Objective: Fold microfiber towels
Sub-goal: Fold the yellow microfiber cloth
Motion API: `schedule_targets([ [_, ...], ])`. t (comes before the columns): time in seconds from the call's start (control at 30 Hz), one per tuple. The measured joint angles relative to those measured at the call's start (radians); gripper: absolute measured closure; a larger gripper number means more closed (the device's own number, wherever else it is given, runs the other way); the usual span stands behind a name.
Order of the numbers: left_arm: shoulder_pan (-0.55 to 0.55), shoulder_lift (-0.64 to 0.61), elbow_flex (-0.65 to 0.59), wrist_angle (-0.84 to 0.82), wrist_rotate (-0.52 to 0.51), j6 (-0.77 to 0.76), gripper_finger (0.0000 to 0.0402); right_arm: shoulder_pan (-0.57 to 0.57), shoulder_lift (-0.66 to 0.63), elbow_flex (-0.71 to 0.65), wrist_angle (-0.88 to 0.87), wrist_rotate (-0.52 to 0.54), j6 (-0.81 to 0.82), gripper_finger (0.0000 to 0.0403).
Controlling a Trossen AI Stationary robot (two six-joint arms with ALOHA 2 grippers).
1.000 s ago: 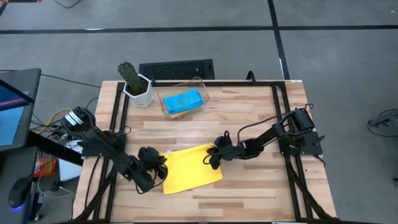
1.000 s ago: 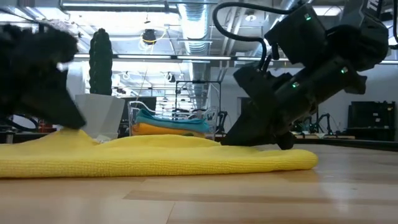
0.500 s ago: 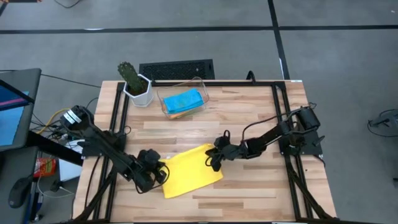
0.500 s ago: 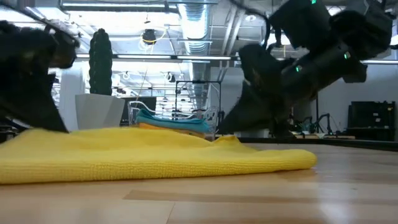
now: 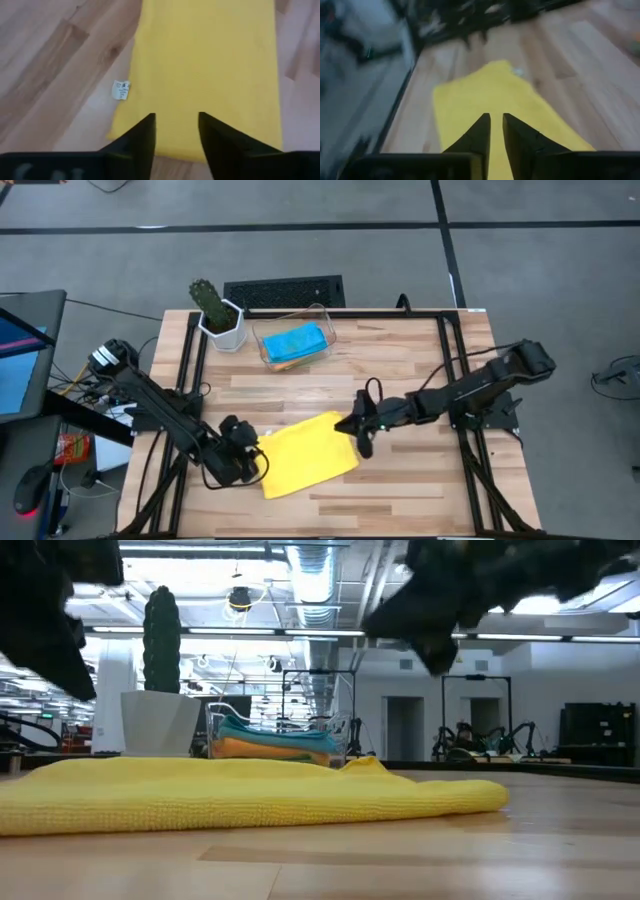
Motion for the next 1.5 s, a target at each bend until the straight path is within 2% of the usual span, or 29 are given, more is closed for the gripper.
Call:
schedule_targets([
  [0.1,0.000,-0.041,0.031,-0.019,0.063,0.107,0.0234,0.045,-0.060,0.068,-0.207,-0.026,-0.132,0.0317],
  [0.23,-0.002,-0.075,0.094,0.047,0.185,0.296,0.0216,0.112,-0.057,0.197,-0.498,-0.015,-0.262,0.0288],
  [0.33,-0.020,-0.059,0.125,0.122,0.210,0.397,0.0214,0.155,-0.009,0.266,-0.552,-0.015,-0.320,0.0259],
  [0.5,-0.059,0.051,0.147,0.229,0.150,0.495,0.0214,0.198,0.087,0.317,-0.553,-0.015,-0.391,0.0206],
  [0.7,-0.080,0.248,0.149,0.368,0.216,0.506,0.0214,0.183,0.211,0.323,-0.572,-0.012,-0.296,0.0171],
  [0.8,-0.085,0.331,0.149,0.407,0.248,0.455,0.0214,0.181,0.260,0.322,-0.590,-0.023,-0.236,0.0171],
  [0.93,-0.090,0.408,0.148,0.447,0.241,0.394,0.0214,0.196,0.308,0.323,-0.570,-0.046,-0.227,0.0179],
  [1.07,-0.102,0.440,0.148,0.449,0.183,0.351,0.0214,0.206,0.350,0.323,-0.568,-0.055,-0.232,0.0185],
  [1.33,-0.117,0.442,0.148,0.380,0.141,0.334,0.0216,0.197,0.427,0.329,-0.564,-0.050,-0.199,0.0185],
  [1.5,-0.117,0.476,0.155,0.308,0.171,0.270,0.0251,0.198,0.438,0.332,-0.576,-0.038,-0.177,0.0206],
])
